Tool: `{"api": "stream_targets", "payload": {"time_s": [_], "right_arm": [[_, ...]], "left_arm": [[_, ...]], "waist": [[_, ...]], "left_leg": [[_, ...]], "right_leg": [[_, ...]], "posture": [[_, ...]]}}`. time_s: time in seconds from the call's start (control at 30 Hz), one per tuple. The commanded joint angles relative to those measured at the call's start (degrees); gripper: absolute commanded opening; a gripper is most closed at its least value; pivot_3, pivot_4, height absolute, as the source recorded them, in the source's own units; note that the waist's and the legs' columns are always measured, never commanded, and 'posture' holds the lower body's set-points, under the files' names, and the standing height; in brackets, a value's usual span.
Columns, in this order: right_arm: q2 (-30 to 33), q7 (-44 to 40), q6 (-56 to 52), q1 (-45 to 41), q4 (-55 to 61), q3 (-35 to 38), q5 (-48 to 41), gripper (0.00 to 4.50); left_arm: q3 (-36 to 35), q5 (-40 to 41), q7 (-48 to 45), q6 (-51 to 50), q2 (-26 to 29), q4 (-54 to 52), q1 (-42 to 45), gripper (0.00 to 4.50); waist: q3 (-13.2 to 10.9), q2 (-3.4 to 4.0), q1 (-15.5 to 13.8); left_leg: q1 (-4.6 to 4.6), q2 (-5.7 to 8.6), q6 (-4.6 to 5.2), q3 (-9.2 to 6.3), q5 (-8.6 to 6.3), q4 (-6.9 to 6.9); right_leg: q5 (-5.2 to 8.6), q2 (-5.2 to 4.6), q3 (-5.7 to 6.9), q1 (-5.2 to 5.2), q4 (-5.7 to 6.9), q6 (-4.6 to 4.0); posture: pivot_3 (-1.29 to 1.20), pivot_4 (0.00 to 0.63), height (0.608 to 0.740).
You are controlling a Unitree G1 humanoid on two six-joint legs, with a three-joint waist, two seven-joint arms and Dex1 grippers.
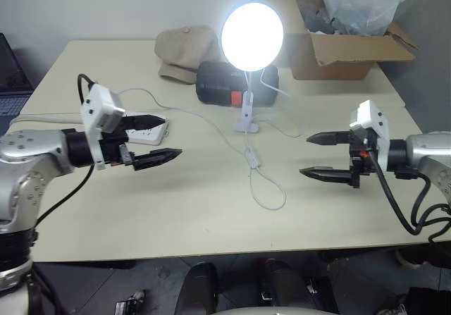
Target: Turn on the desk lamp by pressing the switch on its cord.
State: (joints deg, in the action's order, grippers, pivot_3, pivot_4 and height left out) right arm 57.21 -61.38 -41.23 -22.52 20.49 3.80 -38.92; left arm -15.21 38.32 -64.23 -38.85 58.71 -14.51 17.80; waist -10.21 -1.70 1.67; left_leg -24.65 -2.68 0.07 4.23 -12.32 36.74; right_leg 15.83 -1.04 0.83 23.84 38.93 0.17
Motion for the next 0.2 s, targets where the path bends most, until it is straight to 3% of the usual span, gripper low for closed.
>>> {"api": "stream_targets", "payload": {"time_s": [0.03,0.2], "right_arm": [[1.7,-2.7,3.7,0.5,1.7,3.1,0.9,4.48],[2.5,-4.3,6.0,0.6,0.7,2.8,2.6,4.48]], "left_arm": [[-1.4,1.3,-1.6,-0.1,0.8,-2.2,-1.6,4.5],[-0.7,1.9,-0.9,-1.8,0.5,-3.9,-2.9,4.5]], "waist": [[0.0,-0.01,-0.1],[0.0,-0.01,-0.2]], "left_leg": [[0.0,0.0,0.0,-0.01,0.0,0.02],[0.0,0.0,0.0,-0.06,0.0,0.1]], "right_leg": [[0.0,0.0,0.01,0.0,0.01,0.0],[0.0,-0.01,0.06,-0.06,0.01,0.0]], "posture": [[0.0,0.15,0.74],[0.0,0.15,0.74]]}}
